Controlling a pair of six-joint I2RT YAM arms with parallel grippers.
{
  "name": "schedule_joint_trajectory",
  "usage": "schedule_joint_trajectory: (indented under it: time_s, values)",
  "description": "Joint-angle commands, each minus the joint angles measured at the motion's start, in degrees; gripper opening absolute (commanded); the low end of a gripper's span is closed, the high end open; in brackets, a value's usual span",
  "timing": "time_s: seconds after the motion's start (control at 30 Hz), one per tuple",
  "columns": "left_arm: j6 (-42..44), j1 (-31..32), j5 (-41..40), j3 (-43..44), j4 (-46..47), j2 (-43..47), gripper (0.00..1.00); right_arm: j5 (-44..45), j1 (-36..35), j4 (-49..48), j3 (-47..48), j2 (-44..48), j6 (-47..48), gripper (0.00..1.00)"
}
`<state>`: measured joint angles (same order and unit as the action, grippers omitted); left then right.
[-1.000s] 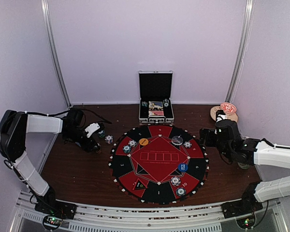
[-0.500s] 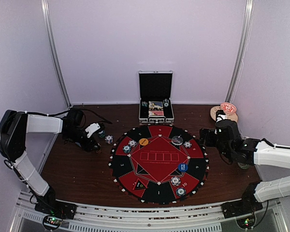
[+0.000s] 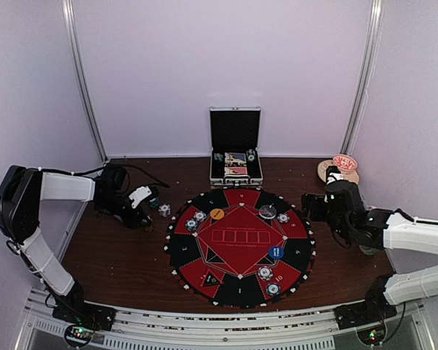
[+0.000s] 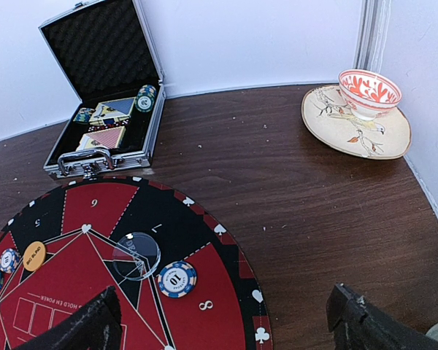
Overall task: Distribute texas hold em gaming equipment
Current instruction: Pick up the pile of poker chips from the pile of poker chips.
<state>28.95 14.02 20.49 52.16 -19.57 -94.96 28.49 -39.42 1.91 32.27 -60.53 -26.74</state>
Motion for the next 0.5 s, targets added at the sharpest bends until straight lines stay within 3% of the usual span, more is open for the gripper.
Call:
schedule_joint_trajectory:
  time_s: [0.0, 0.47]
  values:
    - [0.8, -0.5, 1.0, 1.1, 0.3, -0.7, 0.43, 0.3, 0.3, 0.0, 0.4, 0.6, 0.6, 1.00]
    - [0.8, -0.5, 1.4, 1.1, 0.0, 1.0, 0.16, 0.4, 0.3, 0.1, 0.3, 0.7, 0.5, 1.00]
